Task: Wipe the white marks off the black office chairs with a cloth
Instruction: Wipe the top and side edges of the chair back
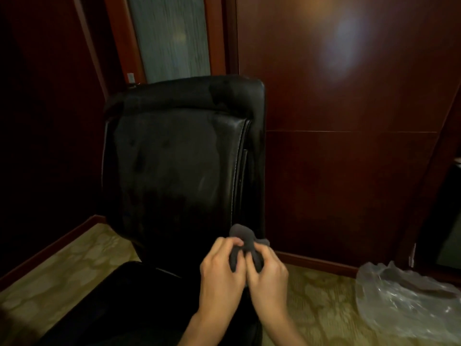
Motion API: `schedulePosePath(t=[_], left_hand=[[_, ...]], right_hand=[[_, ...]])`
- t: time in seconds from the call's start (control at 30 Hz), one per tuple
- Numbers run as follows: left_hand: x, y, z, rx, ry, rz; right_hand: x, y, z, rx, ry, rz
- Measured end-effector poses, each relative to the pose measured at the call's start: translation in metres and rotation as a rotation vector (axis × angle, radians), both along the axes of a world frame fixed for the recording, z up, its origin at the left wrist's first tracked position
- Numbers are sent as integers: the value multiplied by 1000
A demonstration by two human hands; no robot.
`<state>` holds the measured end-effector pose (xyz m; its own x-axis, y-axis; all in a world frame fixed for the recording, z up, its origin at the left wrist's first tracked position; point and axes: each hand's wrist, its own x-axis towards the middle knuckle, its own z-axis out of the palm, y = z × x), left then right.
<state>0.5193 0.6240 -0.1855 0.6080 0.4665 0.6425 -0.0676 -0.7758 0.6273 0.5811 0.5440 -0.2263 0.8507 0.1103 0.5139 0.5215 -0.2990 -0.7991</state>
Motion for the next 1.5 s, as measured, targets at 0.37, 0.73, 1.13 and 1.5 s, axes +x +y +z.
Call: schedulePosePath(t=[0.37, 0.73, 1.13, 1.5], left_hand=[[46, 14, 137, 369, -44, 73], [23, -16, 68, 659, 616, 68], [18, -4, 133, 642, 51, 96], [16, -23, 45, 597, 546, 107]], right_hand=[[42, 26, 120, 262, -144, 72], [18, 18, -5, 228, 127, 54], [30, 15, 110, 339, -55, 148], [13, 13, -5, 198, 138, 23]])
